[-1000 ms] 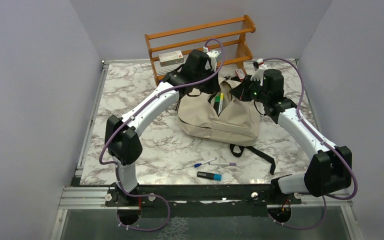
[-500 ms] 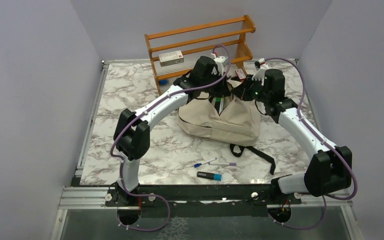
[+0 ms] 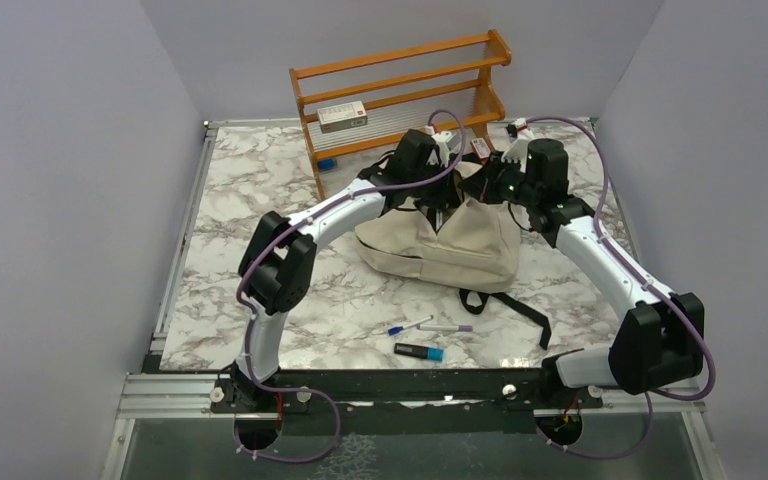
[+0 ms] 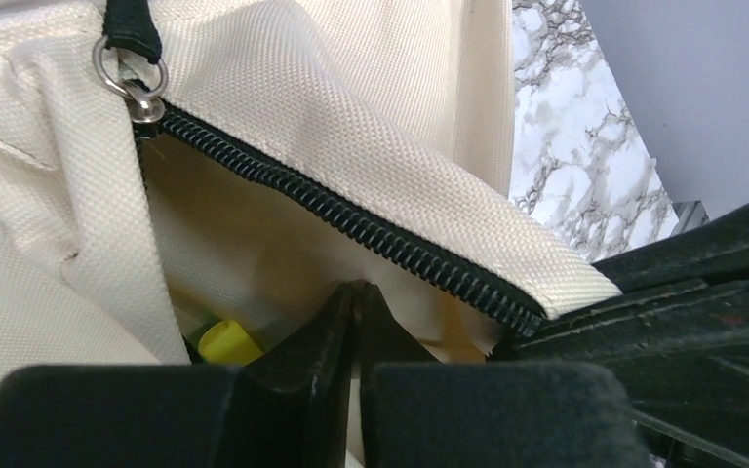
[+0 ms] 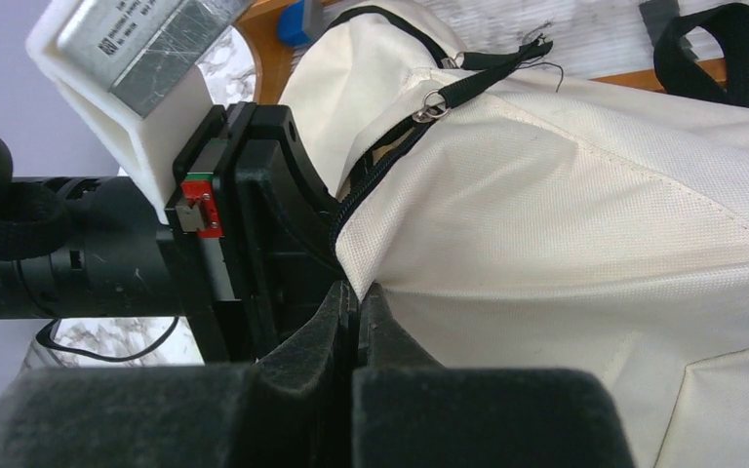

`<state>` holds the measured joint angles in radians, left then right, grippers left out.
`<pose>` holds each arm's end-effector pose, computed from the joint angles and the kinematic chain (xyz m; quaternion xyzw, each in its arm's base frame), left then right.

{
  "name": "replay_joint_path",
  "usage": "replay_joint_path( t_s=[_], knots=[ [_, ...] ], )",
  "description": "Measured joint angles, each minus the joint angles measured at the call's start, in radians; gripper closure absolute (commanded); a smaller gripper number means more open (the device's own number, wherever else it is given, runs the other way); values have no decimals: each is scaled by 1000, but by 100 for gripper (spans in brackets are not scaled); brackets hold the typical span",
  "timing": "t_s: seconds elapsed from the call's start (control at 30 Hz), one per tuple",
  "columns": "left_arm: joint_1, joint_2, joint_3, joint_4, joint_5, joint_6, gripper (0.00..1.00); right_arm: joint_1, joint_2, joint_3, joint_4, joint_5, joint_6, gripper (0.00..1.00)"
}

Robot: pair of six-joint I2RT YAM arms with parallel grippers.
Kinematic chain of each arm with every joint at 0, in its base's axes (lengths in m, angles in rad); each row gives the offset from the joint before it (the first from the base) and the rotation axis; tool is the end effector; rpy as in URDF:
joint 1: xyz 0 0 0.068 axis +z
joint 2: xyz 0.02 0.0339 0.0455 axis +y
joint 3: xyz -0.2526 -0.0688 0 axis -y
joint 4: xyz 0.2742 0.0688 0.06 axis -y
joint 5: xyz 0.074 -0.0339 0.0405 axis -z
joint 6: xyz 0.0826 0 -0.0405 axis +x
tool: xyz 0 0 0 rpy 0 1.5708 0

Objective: Pack the student bag
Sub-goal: Adjust the student bag at the center of the board.

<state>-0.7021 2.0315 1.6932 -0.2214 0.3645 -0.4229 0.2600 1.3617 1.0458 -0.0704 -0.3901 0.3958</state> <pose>0.3925 -0.3706 0.2251 0.2066 0.8398 -0.3881 0.3183 0.3651 0.1296 0.2758 -0.0527 0.8194 0.3286 0.4667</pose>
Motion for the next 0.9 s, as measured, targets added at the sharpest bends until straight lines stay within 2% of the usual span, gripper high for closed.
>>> replay_joint_path(
  t_s=[0.13, 0.23, 0.27, 0.37, 0.47, 0.9],
  knots=[
    [0, 5, 0, 0, -19, 7, 66, 0, -5, 0, 0, 0, 6, 99],
    [-6, 8, 0, -1, -42, 16, 64, 0, -13, -5, 0, 0, 13, 99],
    [-7, 10, 0, -1, -50, 19, 66, 0, -16, -8, 1, 0, 17, 99],
    [-7, 19, 0, -1, -62, 26, 81, 0, -22, -19, 8, 0, 26, 99],
    [-7, 32, 0, -2, -72, 35, 88, 0, -33, -32, 17, 0, 35, 99],
    [0, 6, 5, -6, -82, 41, 86, 1, -61, -65, 24, 57, 50, 99]
  ],
)
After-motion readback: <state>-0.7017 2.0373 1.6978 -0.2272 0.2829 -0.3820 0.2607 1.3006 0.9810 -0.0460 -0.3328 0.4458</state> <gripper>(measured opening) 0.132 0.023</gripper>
